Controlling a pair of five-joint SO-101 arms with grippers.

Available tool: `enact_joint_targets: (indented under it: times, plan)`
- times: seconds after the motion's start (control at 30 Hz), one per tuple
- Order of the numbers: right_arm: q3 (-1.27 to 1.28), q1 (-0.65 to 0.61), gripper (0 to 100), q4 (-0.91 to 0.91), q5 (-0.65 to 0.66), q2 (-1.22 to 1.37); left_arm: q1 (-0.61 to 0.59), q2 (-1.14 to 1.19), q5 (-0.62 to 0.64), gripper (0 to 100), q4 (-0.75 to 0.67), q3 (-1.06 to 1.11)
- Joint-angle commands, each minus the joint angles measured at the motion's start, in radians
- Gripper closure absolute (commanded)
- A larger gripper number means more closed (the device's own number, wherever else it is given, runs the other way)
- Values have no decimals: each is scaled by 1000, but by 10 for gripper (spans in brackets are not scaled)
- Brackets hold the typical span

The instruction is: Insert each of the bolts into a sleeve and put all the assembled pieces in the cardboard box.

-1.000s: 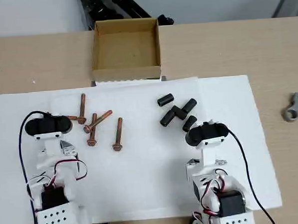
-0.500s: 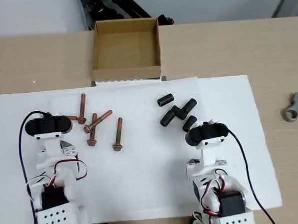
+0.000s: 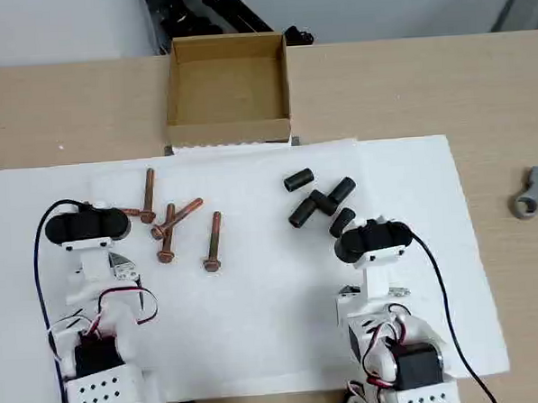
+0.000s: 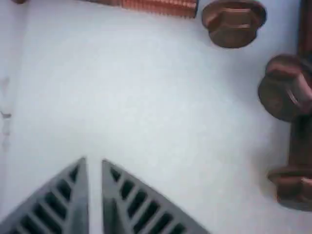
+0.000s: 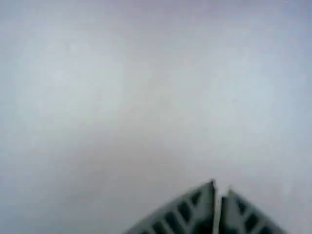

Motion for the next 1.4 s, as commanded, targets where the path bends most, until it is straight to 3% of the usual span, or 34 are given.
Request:
enact_joint_targets:
  times: [0.0,0.83,1.13,1.37]
  plan:
    - [-6,4,995,-13,2,-2,3,-14,5,994,2,-12]
    - [-14,-22,995,-35,9,8,75,-6,-3,994,9,-44]
    - [-203,-22,996,-13,49,56,66,-3,43,994,288,-377]
    - [-456,-22,996,-21,46,424,66,-2,44,994,393,-533]
